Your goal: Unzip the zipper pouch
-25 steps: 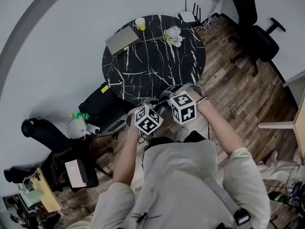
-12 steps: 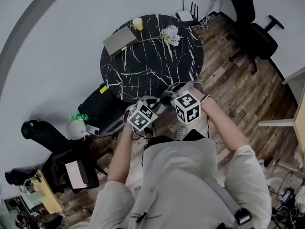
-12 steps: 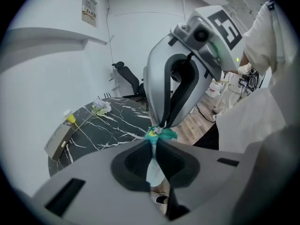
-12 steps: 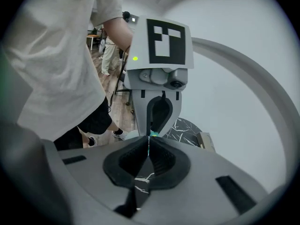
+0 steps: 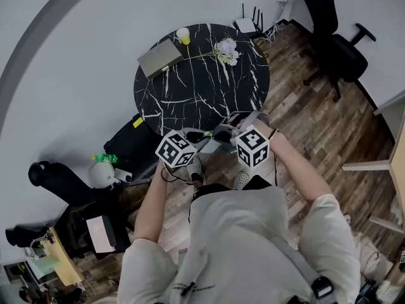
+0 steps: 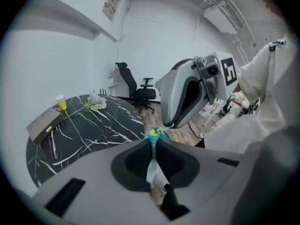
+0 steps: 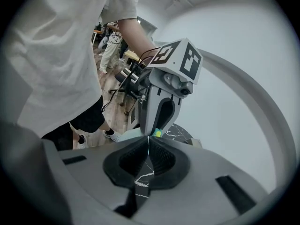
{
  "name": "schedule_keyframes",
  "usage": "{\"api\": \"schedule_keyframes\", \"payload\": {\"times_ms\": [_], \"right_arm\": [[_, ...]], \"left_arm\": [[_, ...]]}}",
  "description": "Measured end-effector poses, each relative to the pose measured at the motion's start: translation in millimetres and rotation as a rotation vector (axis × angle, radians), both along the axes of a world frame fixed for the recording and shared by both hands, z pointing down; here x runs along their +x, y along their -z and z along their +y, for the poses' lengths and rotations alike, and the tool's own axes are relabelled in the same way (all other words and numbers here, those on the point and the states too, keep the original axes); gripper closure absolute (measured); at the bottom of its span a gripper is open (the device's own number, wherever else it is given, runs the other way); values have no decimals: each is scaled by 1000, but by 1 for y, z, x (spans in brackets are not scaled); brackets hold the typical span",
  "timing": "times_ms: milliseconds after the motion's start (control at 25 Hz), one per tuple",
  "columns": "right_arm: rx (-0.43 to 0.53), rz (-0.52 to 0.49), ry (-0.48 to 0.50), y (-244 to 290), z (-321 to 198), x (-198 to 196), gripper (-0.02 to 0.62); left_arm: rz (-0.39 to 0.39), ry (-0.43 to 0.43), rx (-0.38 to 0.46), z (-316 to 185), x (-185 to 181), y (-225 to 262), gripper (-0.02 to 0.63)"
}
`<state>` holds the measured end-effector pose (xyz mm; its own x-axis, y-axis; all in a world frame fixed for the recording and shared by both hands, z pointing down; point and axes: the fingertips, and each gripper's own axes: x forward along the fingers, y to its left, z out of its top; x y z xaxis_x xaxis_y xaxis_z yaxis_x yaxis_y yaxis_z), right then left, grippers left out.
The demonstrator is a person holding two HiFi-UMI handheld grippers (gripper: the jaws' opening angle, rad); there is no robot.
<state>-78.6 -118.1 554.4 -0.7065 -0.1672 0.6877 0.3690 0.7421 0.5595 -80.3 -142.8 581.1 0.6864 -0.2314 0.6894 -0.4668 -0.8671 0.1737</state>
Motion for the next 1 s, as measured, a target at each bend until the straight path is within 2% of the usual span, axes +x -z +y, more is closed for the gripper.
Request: {"api": "schedule_keyframes", "payload": {"times_ms": [200, 560, 1000], "right_arm": [[10, -8, -11, 2, -5, 0, 584], [25, 1, -26, 0, -10, 9, 584], [18, 43, -35, -12, -13, 27, 584]], "left_arm": [[43, 35, -4, -6, -5, 7, 568], [23, 68, 75, -15, -8, 13, 568], [18, 66, 92, -20, -16, 16, 568]]}}
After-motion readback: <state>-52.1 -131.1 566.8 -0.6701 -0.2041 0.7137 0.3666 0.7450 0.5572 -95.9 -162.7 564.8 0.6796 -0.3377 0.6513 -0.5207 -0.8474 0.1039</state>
